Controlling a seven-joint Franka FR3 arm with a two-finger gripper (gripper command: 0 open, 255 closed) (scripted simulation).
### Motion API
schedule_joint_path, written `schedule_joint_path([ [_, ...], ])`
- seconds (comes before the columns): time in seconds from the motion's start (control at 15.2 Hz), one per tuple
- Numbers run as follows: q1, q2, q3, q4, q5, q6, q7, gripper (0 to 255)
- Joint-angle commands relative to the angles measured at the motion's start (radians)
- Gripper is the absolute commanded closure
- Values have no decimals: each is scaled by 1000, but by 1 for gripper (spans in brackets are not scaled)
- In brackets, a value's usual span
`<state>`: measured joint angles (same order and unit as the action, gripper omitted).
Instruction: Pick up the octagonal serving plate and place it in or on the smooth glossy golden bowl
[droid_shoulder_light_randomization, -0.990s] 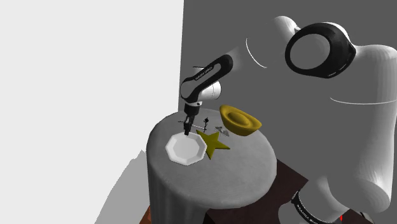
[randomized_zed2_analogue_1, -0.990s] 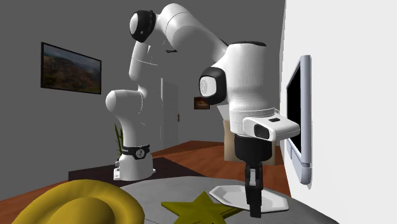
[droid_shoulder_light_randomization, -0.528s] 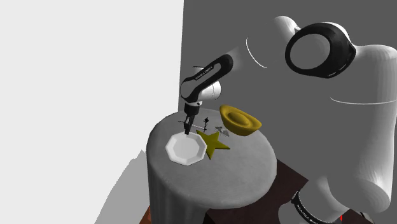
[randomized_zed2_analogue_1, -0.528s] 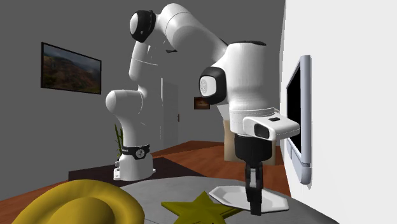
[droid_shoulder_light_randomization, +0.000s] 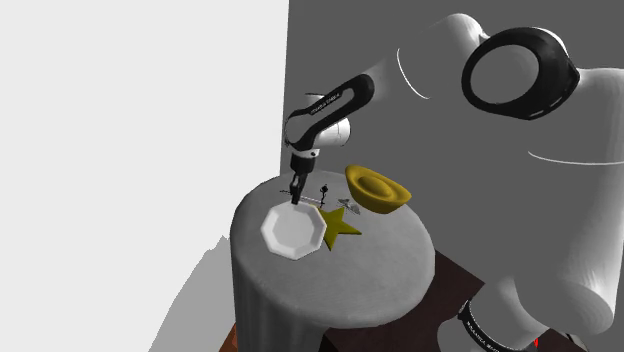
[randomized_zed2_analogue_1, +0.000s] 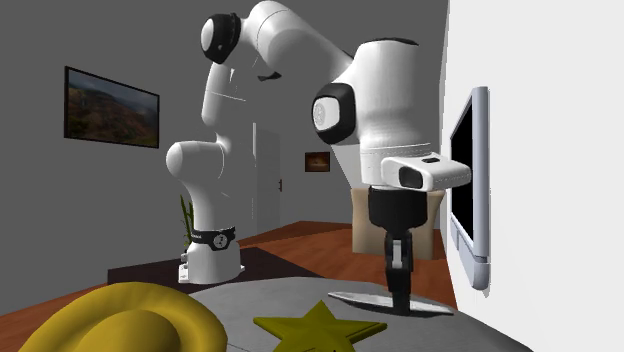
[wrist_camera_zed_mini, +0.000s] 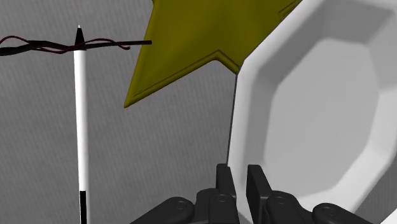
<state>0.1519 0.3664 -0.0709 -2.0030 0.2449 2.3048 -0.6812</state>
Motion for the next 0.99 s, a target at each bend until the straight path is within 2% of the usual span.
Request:
schedule_joint_path([
  [0.0,2,-18,-2,4,-6,-22,8,255],
  [0.92,6,-124,-13,57,-38,-177,47,255],
])
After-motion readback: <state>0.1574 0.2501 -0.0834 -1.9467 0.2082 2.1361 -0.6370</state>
